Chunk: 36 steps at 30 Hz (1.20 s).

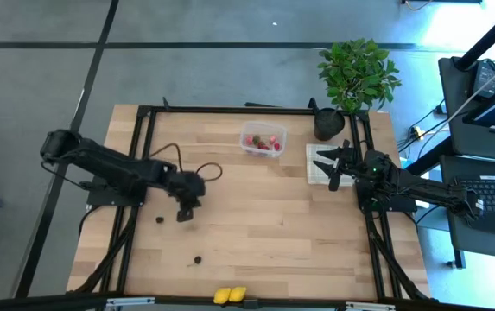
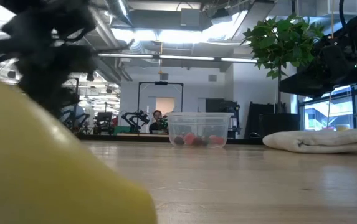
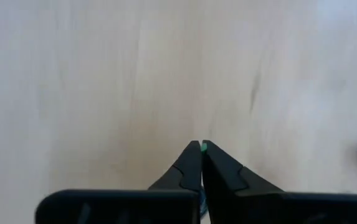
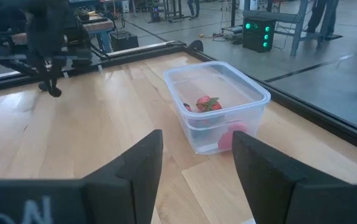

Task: Pick and placing Produce into tupperware
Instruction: Put the top black cherry into the transparent container

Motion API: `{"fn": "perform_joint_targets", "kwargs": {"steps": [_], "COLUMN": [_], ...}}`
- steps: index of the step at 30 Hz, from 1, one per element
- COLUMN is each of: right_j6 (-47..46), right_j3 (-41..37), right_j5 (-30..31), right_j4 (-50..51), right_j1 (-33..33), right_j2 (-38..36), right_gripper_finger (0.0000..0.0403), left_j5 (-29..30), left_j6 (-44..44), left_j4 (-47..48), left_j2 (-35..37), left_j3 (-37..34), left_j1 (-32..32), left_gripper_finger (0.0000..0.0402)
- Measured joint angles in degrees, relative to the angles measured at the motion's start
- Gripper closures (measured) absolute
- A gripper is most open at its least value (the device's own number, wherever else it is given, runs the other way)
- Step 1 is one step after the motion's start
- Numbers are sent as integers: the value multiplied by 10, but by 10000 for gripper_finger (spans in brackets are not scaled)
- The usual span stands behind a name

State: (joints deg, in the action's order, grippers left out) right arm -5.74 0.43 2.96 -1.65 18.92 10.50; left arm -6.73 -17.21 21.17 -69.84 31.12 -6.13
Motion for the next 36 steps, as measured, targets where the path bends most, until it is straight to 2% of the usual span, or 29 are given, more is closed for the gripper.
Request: {"fn": "perform_joint_targets", "kwargs": {"steps": [9, 14, 18, 23, 30, 36], "right_j6": [0, 0, 1, 3, 3, 3], "right_j3": [0, 0, 0, 0, 0, 0], "right_j5": [0, 0, 0, 0, 0, 0], "right_j4": [0, 0, 0, 0, 0, 0], "right_j1": [0, 0, 0, 0, 0, 0], "right_j2": [0, 0, 0, 0, 0, 0], "right_gripper_finger": [208, 208, 208, 208, 208, 208], "left_j5": [-1, 19, 19, 16, 87, 121], "left_j6": [233, 314, 323, 324, 316, 295], "left_j4": [-190, -307, -406, -479, -597, -712], "left_j2": [0, 0, -11, -54, -163, -255], "left_j3": [106, 158, 178, 186, 187, 187], "left_j1": [100, 148, 180, 201, 219, 227], "left_gripper_finger": [401, 401, 401, 401, 401, 401]}}
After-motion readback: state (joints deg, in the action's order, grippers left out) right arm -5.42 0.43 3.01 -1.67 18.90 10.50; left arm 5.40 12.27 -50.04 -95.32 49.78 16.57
